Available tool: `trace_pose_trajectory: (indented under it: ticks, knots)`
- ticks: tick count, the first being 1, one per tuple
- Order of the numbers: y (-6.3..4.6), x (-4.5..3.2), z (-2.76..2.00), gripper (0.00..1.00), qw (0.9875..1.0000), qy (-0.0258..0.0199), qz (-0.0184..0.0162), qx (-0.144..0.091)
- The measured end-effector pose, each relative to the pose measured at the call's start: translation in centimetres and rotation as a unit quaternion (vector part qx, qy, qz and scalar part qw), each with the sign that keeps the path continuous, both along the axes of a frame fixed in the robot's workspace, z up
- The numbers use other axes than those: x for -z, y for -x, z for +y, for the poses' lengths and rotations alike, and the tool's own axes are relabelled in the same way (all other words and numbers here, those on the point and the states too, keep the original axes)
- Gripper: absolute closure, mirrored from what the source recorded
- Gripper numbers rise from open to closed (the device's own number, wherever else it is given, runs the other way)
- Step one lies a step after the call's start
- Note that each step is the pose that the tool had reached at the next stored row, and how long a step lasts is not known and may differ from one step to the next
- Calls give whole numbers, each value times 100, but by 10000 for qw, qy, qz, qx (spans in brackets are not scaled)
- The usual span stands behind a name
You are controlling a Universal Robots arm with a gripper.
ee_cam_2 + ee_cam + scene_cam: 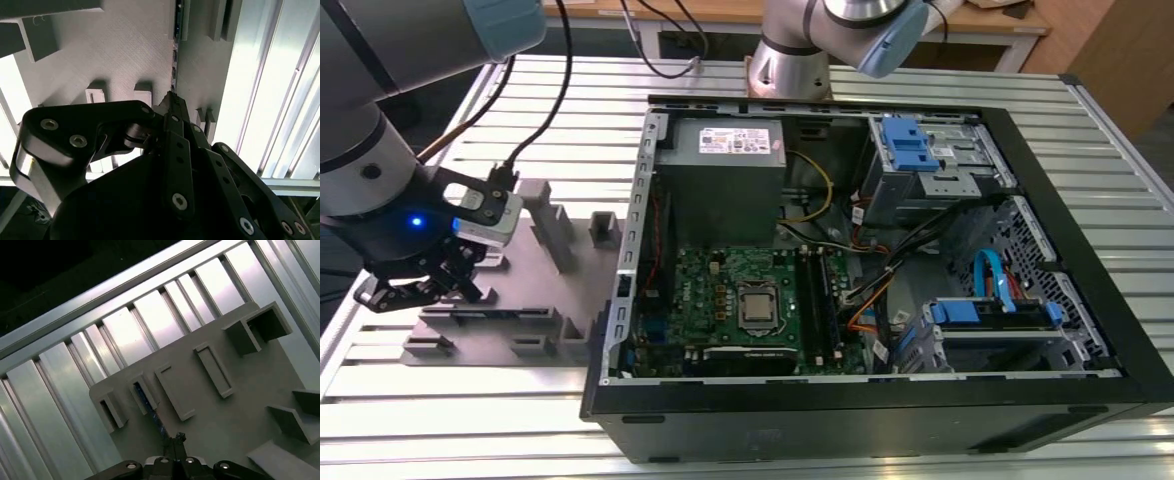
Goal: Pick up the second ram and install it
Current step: 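Pick up the second ram and move it above second insertion slot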
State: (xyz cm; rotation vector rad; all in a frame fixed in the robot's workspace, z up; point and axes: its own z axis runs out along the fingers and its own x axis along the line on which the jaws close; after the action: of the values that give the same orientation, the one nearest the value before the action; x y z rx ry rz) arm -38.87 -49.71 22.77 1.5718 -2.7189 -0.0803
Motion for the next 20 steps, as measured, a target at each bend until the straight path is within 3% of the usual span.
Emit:
trace_pose_trajectory:
  ticks: [10, 20]
  knots:
    - [0, 0, 0, 93, 9994, 0, 0, -357]
    - [0, 0, 0, 93, 9974, 0, 0, -718]
